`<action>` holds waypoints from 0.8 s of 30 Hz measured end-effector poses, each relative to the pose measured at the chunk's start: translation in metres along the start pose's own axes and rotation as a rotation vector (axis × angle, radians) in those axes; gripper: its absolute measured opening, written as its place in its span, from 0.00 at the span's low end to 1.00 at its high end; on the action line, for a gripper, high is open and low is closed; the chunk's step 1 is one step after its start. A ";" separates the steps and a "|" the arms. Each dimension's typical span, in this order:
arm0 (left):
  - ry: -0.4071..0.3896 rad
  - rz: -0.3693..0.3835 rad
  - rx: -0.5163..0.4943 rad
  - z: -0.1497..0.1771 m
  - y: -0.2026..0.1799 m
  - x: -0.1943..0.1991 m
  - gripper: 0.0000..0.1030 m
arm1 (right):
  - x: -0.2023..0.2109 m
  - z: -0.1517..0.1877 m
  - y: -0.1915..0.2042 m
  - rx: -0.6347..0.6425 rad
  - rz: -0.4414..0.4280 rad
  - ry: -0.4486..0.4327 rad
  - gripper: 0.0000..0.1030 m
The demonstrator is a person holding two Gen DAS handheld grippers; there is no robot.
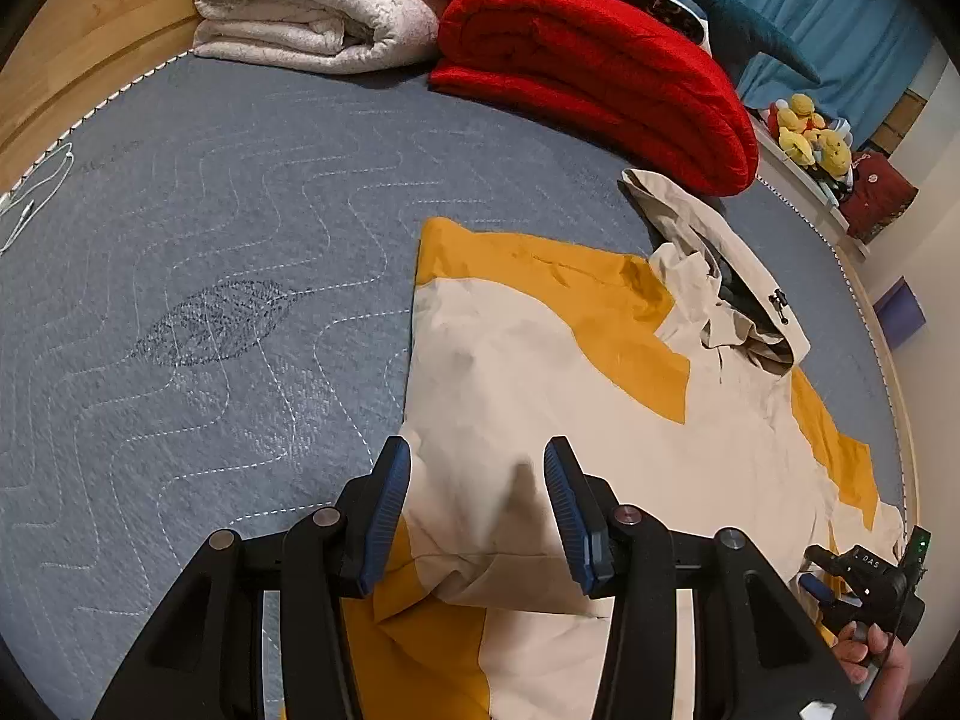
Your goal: Fold large clothes
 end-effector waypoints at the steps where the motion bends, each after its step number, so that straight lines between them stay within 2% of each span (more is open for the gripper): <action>1: 0.001 -0.001 -0.001 0.000 0.000 0.000 0.42 | -0.001 -0.001 -0.002 -0.008 0.002 0.000 0.42; 3: 0.003 -0.003 -0.007 0.001 -0.001 -0.001 0.42 | -0.006 -0.004 -0.004 -0.030 -0.022 0.017 0.24; 5: 0.006 -0.004 -0.008 0.001 -0.001 -0.002 0.42 | -0.007 -0.008 -0.004 -0.033 -0.031 0.013 0.14; 8: 0.014 -0.008 -0.007 0.002 0.001 -0.005 0.42 | 0.008 -0.020 0.005 -0.026 -0.056 -0.046 0.09; 11: 0.042 0.008 -0.003 0.007 -0.001 -0.009 0.42 | 0.041 -0.041 0.020 0.027 -0.066 -0.188 0.09; 13: 0.078 0.029 -0.014 0.015 -0.006 -0.015 0.42 | 0.052 -0.051 0.022 0.035 -0.058 -0.237 0.09; 15: 0.110 0.041 -0.032 0.022 -0.011 -0.020 0.42 | 0.053 -0.059 0.017 0.037 -0.031 -0.254 0.09; 17: 0.152 0.043 -0.060 0.033 -0.017 -0.027 0.42 | 0.045 -0.064 0.008 0.032 -0.002 -0.225 0.12; 20: 0.240 -0.014 -0.105 0.051 -0.014 -0.040 0.42 | 0.031 -0.067 -0.009 -0.011 0.053 -0.170 0.22; 22: 0.284 -0.049 -0.105 0.061 -0.008 -0.046 0.42 | 0.038 -0.072 -0.016 -0.009 0.106 -0.223 0.25; 24: 0.286 -0.062 -0.098 0.062 -0.005 -0.047 0.42 | 0.051 -0.076 -0.014 0.025 0.128 -0.290 0.30</action>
Point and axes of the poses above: each gripper's, at about its wrist camera, not at the fingertips, and x roughly against the way its jaws point, y to its left, z to its underside, the point moved 5 cm from there along -x, roughly the way its jaws point, and after that the axes turned 11 degrees about -y, right-handed, at the moved point
